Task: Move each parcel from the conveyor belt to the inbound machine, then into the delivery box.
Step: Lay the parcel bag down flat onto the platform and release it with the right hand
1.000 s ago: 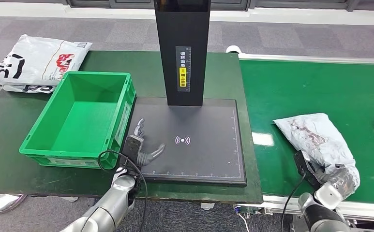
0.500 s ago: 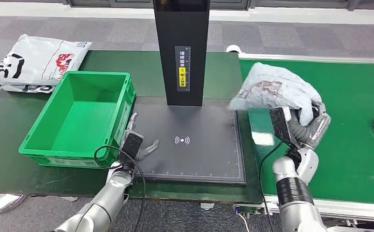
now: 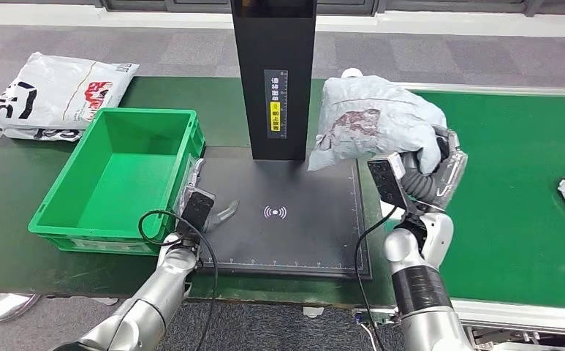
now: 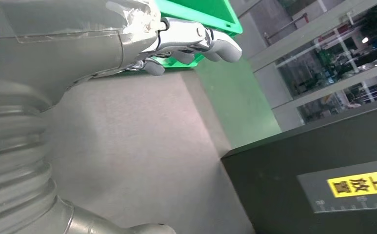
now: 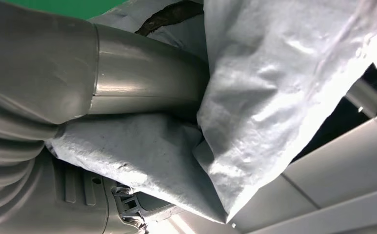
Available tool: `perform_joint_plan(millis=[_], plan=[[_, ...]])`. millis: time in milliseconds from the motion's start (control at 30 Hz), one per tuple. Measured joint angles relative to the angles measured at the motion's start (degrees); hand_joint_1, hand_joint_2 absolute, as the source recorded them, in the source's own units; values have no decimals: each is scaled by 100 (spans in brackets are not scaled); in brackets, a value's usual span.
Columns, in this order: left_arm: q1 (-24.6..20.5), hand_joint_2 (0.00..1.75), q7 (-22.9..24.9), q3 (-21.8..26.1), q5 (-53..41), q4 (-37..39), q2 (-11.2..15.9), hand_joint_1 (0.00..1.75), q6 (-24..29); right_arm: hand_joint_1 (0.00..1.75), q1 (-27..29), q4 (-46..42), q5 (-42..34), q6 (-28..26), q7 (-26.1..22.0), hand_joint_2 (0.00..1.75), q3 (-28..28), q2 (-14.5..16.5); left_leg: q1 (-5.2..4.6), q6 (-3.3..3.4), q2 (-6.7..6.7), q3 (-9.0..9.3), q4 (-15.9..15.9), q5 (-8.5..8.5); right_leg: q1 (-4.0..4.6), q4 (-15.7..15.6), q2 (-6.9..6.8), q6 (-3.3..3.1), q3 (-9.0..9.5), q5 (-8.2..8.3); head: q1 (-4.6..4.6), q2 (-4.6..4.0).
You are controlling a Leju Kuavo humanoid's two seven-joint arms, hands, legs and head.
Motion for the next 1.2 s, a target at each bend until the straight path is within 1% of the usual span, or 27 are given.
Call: perform_joint_plan(millis=[67, 133, 167, 200, 300, 333, 467, 500, 533, 600, 633, 667, 833, 967, 1067, 1133, 1200], plan=[[-71, 175, 15, 4, -2, -1, 3, 0, -5, 175, -4, 8, 24, 50, 234, 175, 358, 46, 2, -1, 0, 0, -1, 0, 3, 1, 0, -1, 0, 0, 0, 0], [-147, 175, 0, 5, 4, 8, 14, 0, -13, 175, -5, 39, -76, 270, 478, 175, 824, 66, 6, -1, 1, 1, -1, 1, 5, 3, 1, -2, 0, 0, 0, 0], [-182, 175, -19, 7, 17, 14, 24, 0, -25, 175, -6, 69, -186, 486, 592, 175, 1069, 69, 8, -1, 2, 2, -1, 1, 6, 3, 2, -2, -1, -1, 0, 0], [-210, 175, -44, 10, 41, 20, 36, 0, -49, 175, -6, 113, -336, 825, 716, 175, 1326, 70, 9, -1, 4, 3, -2, 0, 6, 3, 3, -3, -1, -1, 0, 0], [-256, 175, -121, 35, 135, 28, 78, 0, -116, 175, 7, 345, -727, 2135, 1133, 175, 2064, 60, 10, -2, 9, 4, -2, 0, 7, 3, 6, -3, -3, -1, -1, 0], [-261, 175, -139, 44, 167, 29, 90, 0, -127, 175, 18, 457, -773, 2438, 1267, 175, 2291, 49, 10, -2, 8, 3, -2, 1, 7, 3, 5, -4, -3, -1, -1, 0], [-265, 175, -186, 79, 330, 29, 128, 0, -166, 175, 23, 872, -774, 2979, 1624, 175, 2903, -38, 9, -2, 1, -1, 0, 1, 5, 3, -1, -3, -3, -1, 0, 0], [-265, 175, -202, 90, 372, 29, 136, 0, -168, 169, 8, 944, -769, 3060, 1680, 175, 2992, -68, 8, -1, 1, -1, 0, 1, 5, 2, -1, -3, -3, -1, 0, 0], [-266, 175, -222, 108, 424, 28, 144, 0, -169, 144, -18, 1015, -761, 3119, 1721, 175, 3068, -106, 7, -1, 2, -1, 0, 1, 3, 1, 1, -3, -3, 0, 0, 0], [-265, 175, -267, 164, 536, 18, 145, 0, -168, 57, -97, 1186, -735, 3221, 1798, 175, 3230, -169, 5, -1, 6, 0, 1, 0, 1, 0, 3, -2, -3, 0, 0, 0], [-264, 175, -291, 204, 608, 2, 143, 0, -168, 19, -129, 1272, -719, 3270, 1830, 175, 3310, -203, 4, -1, 6, 0, 1, 0, 1, -1, 3, -2, -2, 1, 0, 0], [-261, 175, -317, 243, 684, -20, 140, 0, -167, 0, -149, 1349, -708, 3320, 1858, 175, 3382, -236, 4, -1, 7, 0, 1, 0, 1, -2, 3, -2, -2, 1, 0, 0], [-240, 175, -454, 358, 954, -174, 137, 0, -124, 0, -161, 1507, -731, 3465, 1830, 175, 3578, -355, 4, -1, 8, 2, 2, 0, 3, -2, 4, -6, -2, 4, 0, 0], [-186, 175, -514, 379, 1068, -320, 139, 0, -94, 0, -195, 1494, -959, 3418, 1648, 175, 3602, -416, 5, -2, 8, 2, 1, 1, 5, -2, 4, -9, -3, 6, 0, 0], [-146, 175, -522, 379, 1096, -395, 139, 0, -87, 0, -231, 1459, -1049, 3396, 1597, 175, 3602, -440, 6, -2, 9, 3, 1, 1, 5, -2, 4, -9, -2, 7, 0, 0], [-126, 175, -542, 379, 1114, -432, 139, 0, -57, 0, -231, 1416, -1148, 3292, 1533, 175, 3602, -453, 6, -2, 9, 2, 1, 1, 5, -1, 4, -9, -2, 7, 0, 0], [-97, 175, -573, 383, 1156, -491, 139, 0, 3, 0, -207, 1290, -1284, 3015, 1388, 175, 3583, -468, 6, -2, 10, 2, 2, 1, 4, -1, 4, -9, -2, 7, 0, 0]])
